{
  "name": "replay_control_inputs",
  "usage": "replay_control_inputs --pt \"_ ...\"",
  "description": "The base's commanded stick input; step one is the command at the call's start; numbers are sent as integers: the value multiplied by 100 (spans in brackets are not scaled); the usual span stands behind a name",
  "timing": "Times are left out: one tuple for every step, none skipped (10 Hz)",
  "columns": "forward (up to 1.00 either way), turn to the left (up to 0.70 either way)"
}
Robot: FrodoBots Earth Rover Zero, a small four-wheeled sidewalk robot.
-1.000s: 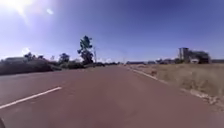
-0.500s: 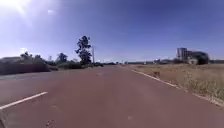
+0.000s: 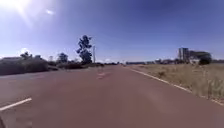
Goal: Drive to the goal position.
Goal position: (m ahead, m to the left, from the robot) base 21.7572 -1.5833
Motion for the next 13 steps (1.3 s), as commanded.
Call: replay_control_inputs --pt "100 0" --pt "100 0" --pt "100 0" --pt "100 0" --pt "100 0" --pt "100 0" --pt "100 0" --pt "100 0" --pt "100 0" --pt "100 0" --pt "100 0" --pt "100 0" --pt "100 0"
